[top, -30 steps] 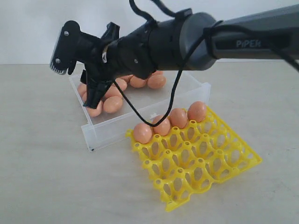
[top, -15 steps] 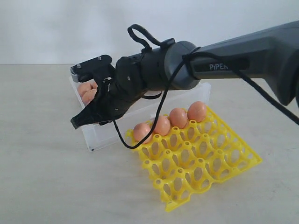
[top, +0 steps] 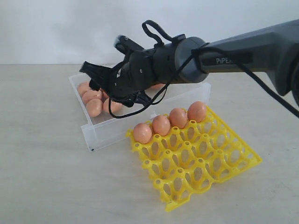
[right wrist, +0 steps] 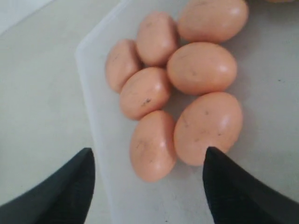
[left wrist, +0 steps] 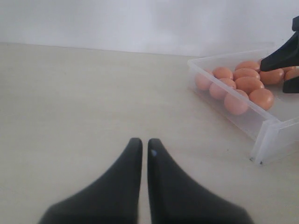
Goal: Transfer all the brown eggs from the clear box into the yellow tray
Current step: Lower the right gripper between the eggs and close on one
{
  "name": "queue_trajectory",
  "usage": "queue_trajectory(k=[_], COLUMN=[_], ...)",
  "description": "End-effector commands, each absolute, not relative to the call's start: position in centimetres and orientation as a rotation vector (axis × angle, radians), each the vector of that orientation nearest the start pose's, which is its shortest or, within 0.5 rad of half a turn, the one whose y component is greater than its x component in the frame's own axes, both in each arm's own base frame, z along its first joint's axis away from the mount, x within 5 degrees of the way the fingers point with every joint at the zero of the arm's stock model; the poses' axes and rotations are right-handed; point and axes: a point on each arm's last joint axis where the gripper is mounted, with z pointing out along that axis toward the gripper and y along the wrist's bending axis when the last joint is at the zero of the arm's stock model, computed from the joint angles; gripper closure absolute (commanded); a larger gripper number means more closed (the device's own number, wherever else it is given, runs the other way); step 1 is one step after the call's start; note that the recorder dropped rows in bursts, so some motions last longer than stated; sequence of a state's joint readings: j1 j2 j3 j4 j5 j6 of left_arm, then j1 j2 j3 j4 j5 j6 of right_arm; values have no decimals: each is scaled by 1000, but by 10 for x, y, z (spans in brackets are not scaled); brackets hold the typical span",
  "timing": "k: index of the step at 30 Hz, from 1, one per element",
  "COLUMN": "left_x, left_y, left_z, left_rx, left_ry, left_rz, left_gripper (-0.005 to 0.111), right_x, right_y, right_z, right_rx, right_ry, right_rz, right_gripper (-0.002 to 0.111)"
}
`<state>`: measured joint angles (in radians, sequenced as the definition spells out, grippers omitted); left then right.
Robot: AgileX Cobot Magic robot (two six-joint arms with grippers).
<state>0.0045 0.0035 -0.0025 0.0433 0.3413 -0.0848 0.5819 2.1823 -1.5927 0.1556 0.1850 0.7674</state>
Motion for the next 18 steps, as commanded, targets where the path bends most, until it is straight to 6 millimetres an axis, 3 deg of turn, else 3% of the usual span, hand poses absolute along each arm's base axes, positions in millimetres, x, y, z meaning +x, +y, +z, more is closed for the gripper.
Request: queue_trajectory(k=[1, 6, 14, 18], left_x=[54, 54, 54, 54], left_y=[2, 2, 2, 2], left_z=[183, 183, 183, 183], left_rx=[-60, -60, -60, -60], left_ry=[1820, 1820, 1820, 1820], left_rz=[-16, -16, -16, -16], left_gripper=[103, 103, 103, 103], right_x=[423, 425, 428, 430], right_y=[266, 266, 267, 268], right_z=[168, 163, 126, 119], right_rx=[598, 631, 817, 826], right_ry=[2289, 2275, 2299, 2290], right_rz=[886, 901, 919, 925], right_gripper=[49, 49, 49, 49])
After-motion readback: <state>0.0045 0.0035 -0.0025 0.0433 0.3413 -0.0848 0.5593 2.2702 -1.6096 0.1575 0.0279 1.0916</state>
